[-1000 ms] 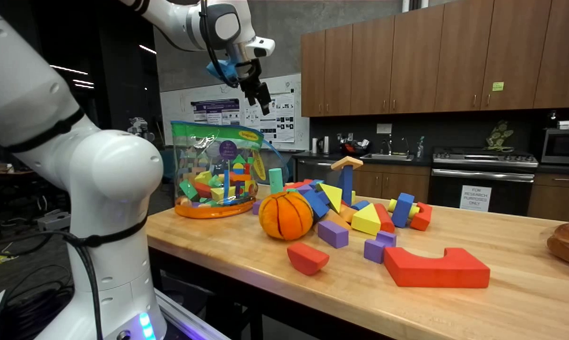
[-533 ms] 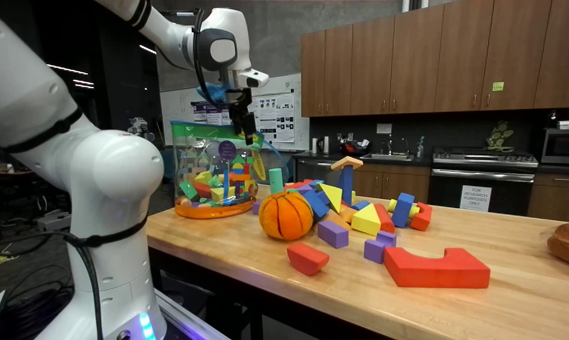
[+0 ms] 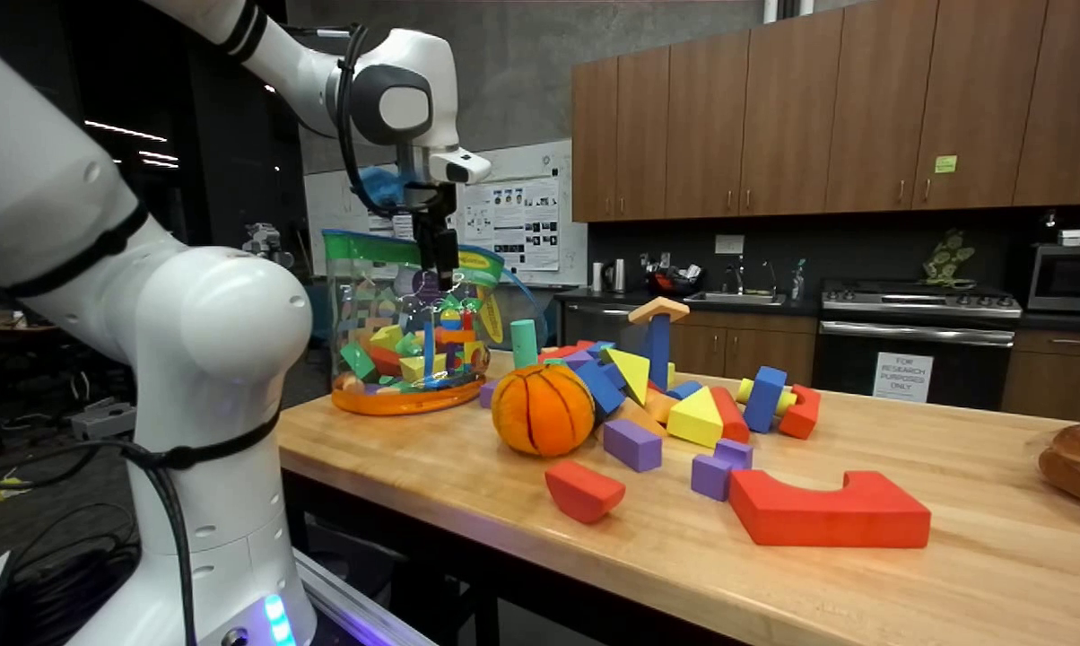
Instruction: Put one yellow block into the bag
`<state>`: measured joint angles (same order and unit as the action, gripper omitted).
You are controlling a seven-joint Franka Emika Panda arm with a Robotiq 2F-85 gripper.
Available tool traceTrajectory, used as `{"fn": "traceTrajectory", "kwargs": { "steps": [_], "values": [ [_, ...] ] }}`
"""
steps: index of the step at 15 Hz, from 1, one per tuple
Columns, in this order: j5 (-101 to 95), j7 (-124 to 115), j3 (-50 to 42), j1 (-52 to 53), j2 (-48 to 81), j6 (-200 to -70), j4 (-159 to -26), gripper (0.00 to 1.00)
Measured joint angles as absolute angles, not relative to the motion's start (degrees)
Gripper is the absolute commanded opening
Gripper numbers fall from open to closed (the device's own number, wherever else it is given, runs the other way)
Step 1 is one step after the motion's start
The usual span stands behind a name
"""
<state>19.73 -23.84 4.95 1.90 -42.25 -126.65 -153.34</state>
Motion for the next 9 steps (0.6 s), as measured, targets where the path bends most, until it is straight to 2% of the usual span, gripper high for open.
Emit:
{"fn": "traceTrajectory", "kwargs": {
  "steps": [9],
  "values": [
    [19.7,-24.1,5.2,1.7,-42.8,-126.7,-153.6,1.00]
  ]
}}
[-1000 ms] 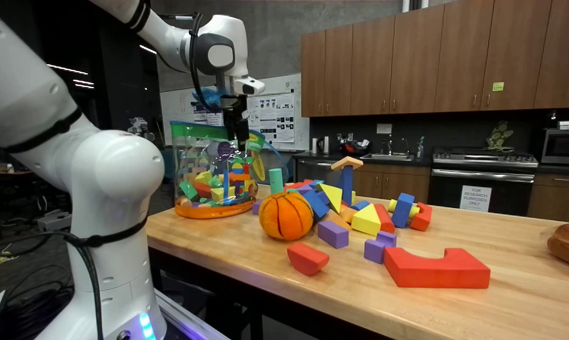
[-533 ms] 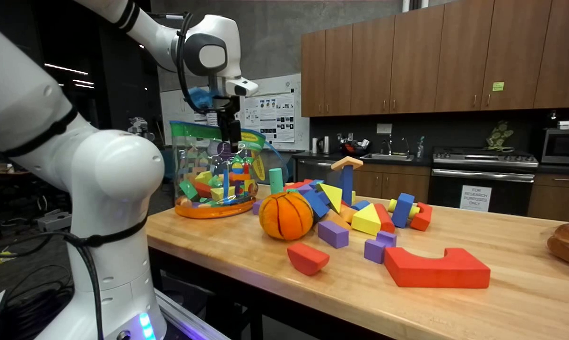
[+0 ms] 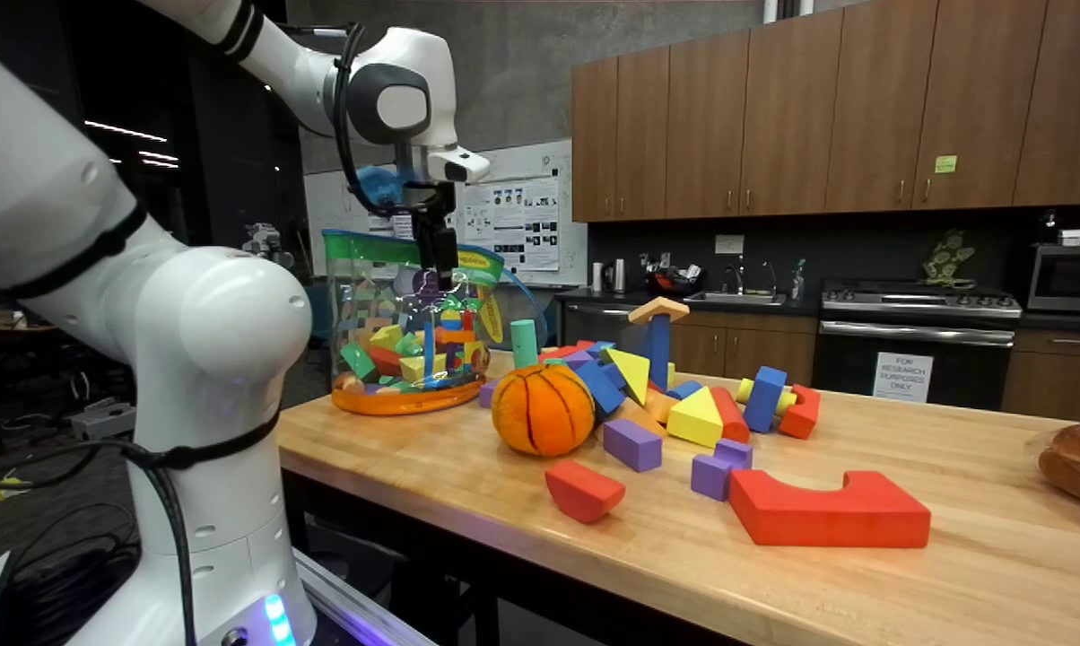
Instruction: Put one yellow block into the bag
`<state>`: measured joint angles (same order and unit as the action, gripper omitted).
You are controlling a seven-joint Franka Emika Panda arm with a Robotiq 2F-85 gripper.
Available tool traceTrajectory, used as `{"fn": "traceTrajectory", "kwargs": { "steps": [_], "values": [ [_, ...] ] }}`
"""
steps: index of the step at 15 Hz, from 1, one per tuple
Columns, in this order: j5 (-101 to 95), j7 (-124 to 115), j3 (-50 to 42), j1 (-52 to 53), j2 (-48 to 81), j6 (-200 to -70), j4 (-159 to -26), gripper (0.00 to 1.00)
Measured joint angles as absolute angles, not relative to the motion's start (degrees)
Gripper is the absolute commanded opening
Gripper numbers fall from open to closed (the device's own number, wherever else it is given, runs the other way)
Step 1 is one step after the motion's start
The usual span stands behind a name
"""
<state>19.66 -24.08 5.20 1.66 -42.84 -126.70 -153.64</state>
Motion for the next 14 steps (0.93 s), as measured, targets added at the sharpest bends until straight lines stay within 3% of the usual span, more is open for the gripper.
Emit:
{"fn": "traceTrajectory", "kwargs": {
  "steps": [14],
  "values": [
    [15.6,-30.5,3.7,-11.4,-39.2,-123.4,-152.2,1.00]
  ]
}}
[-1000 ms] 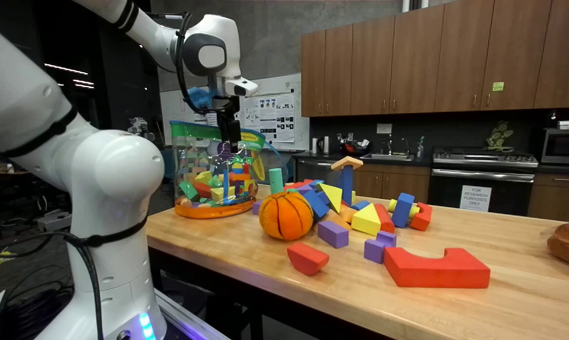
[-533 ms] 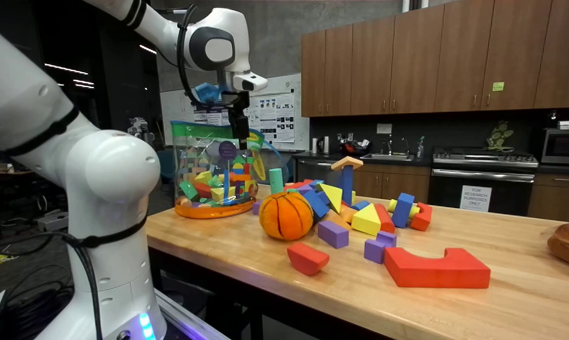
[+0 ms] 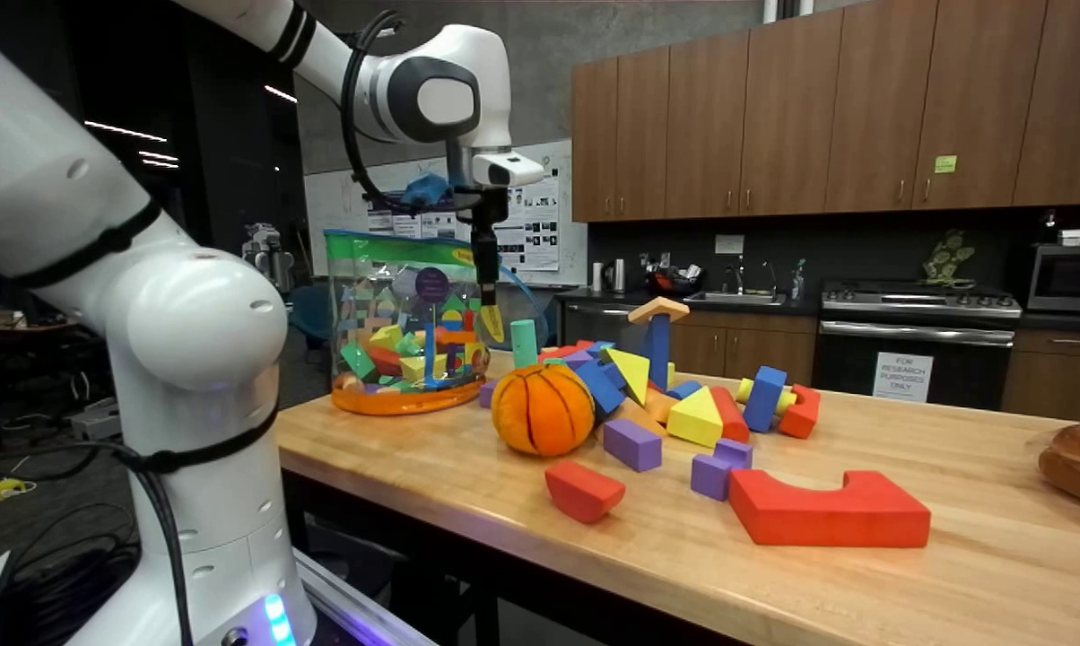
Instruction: Put one yellow block into the bag
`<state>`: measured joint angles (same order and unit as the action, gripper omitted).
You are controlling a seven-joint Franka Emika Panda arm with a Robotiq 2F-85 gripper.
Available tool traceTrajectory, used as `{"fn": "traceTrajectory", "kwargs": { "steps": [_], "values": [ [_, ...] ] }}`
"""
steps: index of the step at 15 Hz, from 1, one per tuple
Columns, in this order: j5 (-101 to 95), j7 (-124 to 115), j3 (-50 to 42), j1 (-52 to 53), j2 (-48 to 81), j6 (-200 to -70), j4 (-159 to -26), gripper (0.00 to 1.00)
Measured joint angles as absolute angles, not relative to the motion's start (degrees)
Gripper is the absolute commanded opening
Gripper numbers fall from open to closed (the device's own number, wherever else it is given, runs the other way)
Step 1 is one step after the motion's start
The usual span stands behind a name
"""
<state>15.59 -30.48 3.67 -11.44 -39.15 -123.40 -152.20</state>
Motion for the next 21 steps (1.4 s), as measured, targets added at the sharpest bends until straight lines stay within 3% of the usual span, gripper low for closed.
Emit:
{"fn": "traceTrajectory", "kwargs": {
  "steps": [6,21],
  "values": [
    [11.6,-34.4,3.3,-15.1,-34.8,-123.6,-151.1,1.00],
    [8.2,-38.0,4.4,-12.3,-22.2,-126.2,-144.2,1.00]
  ]
}}
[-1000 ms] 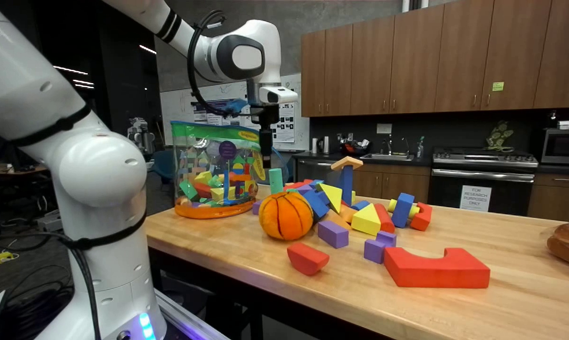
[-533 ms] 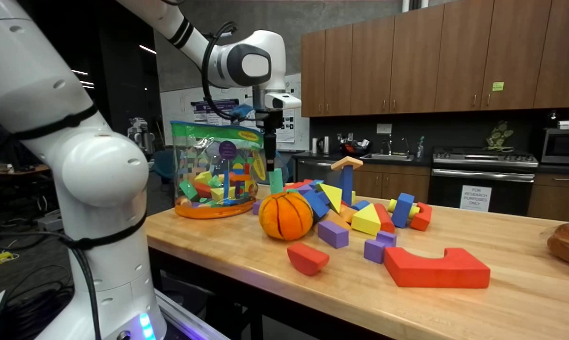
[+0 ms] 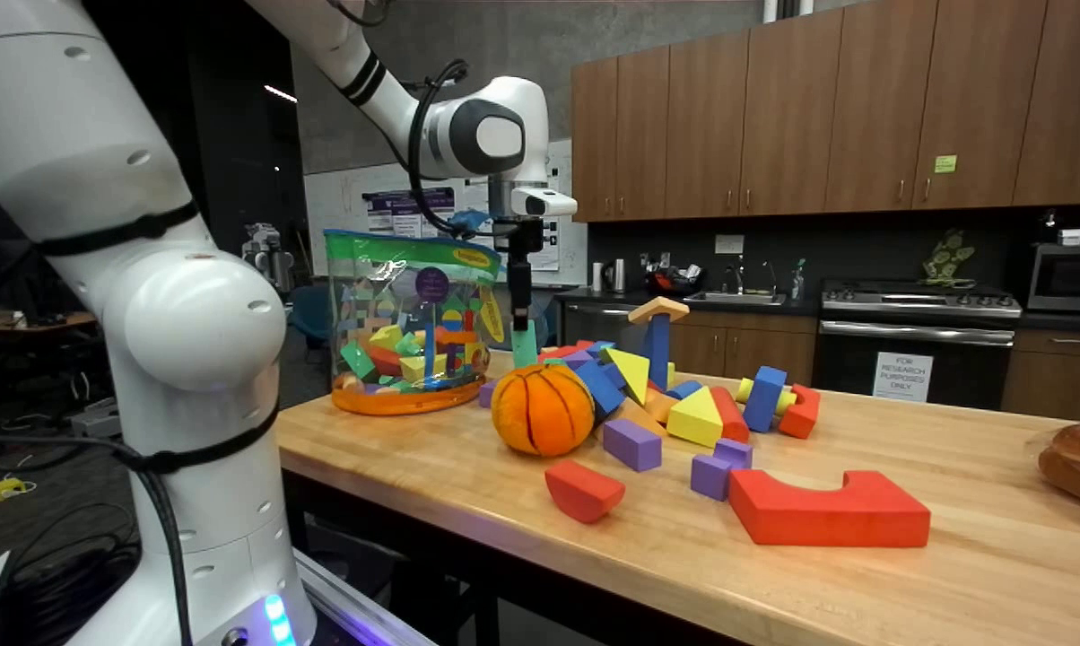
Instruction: Put one yellow block into the bag
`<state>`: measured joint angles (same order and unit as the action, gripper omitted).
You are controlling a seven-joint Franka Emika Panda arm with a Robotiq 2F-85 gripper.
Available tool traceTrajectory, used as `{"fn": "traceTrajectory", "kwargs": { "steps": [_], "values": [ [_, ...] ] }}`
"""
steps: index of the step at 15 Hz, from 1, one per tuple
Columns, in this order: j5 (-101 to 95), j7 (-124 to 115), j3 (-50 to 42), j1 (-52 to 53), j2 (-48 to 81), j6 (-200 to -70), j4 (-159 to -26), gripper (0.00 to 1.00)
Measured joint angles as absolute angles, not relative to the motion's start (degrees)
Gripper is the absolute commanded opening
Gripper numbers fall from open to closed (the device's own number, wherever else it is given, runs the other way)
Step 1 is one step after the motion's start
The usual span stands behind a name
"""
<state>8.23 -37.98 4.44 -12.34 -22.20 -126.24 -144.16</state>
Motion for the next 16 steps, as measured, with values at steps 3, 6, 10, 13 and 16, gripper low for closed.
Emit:
{"fn": "traceTrajectory", "kwargs": {
  "steps": [3,6,10,13,16],
  "values": [
    [7.9,-38.4,4.4,-12.0,-20.0,-126.3,-143.5,0.68],
    [7.6,-38.7,4.2,-11.6,-18.4,-126.4,-143.3,0.45],
    [5.4,-39.2,3.6,-11.6,-17.5,-126.4,-143.3,0.16],
    [2.6,-40.3,3.0,-11.6,-17.4,-126.4,-143.3,0.16],
    [-0.4,-41.2,2.6,-11.6,-17.5,-126.3,-143.4,0.16]
  ]
}}
